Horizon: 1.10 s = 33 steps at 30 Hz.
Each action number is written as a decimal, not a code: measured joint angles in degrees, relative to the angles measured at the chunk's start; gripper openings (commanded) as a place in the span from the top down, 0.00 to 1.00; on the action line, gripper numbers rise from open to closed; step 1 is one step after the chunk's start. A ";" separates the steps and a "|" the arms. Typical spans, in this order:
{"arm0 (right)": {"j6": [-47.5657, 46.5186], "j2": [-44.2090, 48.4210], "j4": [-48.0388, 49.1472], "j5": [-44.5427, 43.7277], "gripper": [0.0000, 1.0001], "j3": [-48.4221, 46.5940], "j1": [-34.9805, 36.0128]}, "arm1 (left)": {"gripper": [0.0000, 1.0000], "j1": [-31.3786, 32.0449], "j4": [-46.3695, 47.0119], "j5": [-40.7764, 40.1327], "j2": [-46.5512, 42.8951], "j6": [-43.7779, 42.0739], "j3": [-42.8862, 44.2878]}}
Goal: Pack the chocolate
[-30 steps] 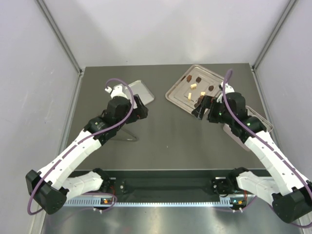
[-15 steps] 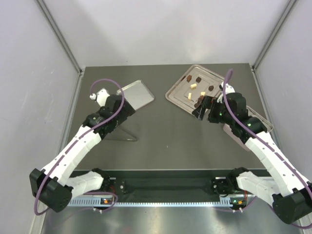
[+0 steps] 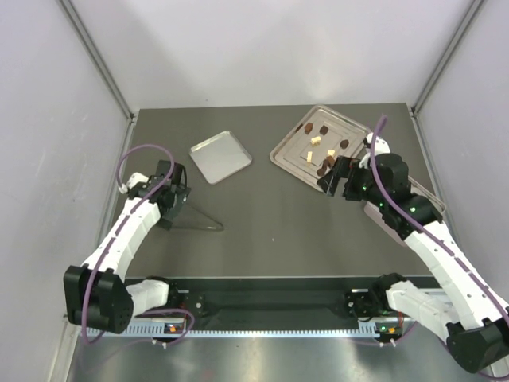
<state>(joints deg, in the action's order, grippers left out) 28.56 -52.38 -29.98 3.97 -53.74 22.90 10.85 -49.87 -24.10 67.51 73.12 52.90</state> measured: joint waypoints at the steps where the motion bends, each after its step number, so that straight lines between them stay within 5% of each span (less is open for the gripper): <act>1: -0.07 0.55 0.00 -0.31 0.00 0.00 0.00 | 0.04 -0.42 -0.55 0.09 0.70 0.72 0.00; 13: -1.14 2.10 0.09 -2.75 0.00 0.02 0.00 | 0.01 -3.41 -1.42 5.40 16.06 4.35 1.31; 33: -2.62 4.11 0.42 -4.24 0.00 0.20 0.00 | 0.01 -3.52 7.69 6.45 16.37 4.81 -2.03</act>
<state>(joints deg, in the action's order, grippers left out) 25.93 -48.27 -29.56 -0.27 -53.54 22.90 7.33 -42.17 -17.65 83.88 77.93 50.87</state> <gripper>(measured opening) 0.996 0.990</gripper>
